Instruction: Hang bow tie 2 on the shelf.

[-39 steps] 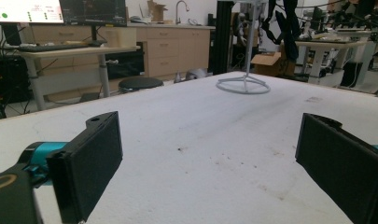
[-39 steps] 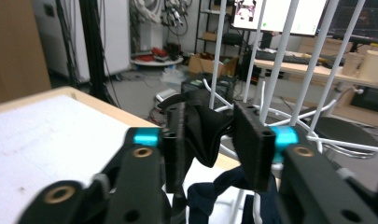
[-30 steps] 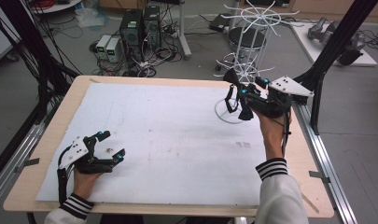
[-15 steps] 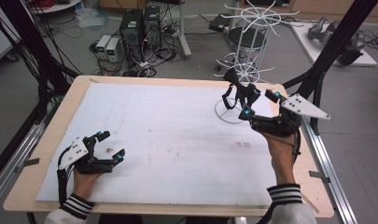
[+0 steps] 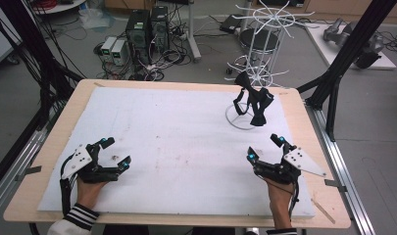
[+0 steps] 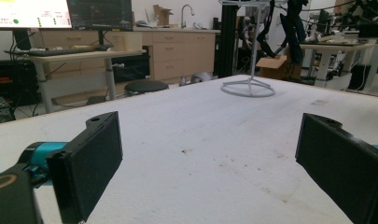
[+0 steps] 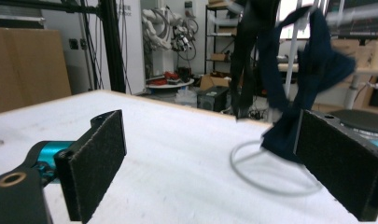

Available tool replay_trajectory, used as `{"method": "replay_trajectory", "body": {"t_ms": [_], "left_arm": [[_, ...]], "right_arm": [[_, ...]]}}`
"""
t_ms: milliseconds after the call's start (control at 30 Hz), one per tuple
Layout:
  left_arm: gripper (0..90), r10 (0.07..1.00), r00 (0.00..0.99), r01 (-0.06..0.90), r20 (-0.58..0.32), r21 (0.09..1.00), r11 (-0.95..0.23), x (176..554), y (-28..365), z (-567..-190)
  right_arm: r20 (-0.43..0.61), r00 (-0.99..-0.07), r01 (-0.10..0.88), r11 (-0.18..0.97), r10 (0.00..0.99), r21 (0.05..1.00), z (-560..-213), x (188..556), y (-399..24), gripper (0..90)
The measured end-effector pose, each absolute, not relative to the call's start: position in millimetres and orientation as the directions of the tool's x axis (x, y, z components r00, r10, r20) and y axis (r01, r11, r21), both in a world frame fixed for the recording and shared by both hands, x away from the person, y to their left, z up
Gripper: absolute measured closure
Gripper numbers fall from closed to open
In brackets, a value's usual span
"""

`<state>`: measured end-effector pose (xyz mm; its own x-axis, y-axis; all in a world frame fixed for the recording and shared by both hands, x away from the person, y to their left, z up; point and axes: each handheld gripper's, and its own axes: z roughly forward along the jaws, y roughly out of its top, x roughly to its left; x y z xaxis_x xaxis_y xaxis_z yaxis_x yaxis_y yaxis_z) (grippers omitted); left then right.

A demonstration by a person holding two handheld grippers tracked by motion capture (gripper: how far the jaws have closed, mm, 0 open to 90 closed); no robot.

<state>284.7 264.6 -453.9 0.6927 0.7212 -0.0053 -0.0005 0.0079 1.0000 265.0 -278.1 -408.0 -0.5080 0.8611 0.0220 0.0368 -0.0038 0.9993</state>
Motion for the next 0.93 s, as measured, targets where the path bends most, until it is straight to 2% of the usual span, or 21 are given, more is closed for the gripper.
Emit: {"method": "replay_trajectory", "body": {"t_ms": [133, 267, 467, 633, 933], "left_arm": [[7.7, 0.724, 0.690, -0.004, -0.004, 1.000, 0.009, 284, 265, -454], [7.7, 0.729, 0.685, -0.010, -0.003, 1.000, 0.014, 283, 265, -454], [7.7, 0.730, 0.684, -0.009, -0.005, 1.000, 0.015, 282, 266, -454], [7.7, 0.730, 0.683, -0.010, -0.005, 1.000, 0.016, 282, 266, -454], [7.7, 0.734, 0.680, -0.009, -0.007, 1.000, 0.018, 282, 266, -455]], "right_arm": [[0.006, -0.510, 0.091, 0.047, 0.860, 0.995, -415, 266, -271, 8.5], [-0.002, -0.497, 0.047, 0.029, 0.868, 0.998, -421, 265, -266, 8.6], [0.014, -0.475, 0.038, 0.005, 0.880, 0.999, -445, 260, -268, 8.5], [-0.042, -0.485, 0.015, 0.056, 0.873, 0.998, -452, 259, -263, 8.5], [-0.027, -0.486, 0.016, 0.040, 0.873, 0.999, -454, 259, -264, 8.5]]}}
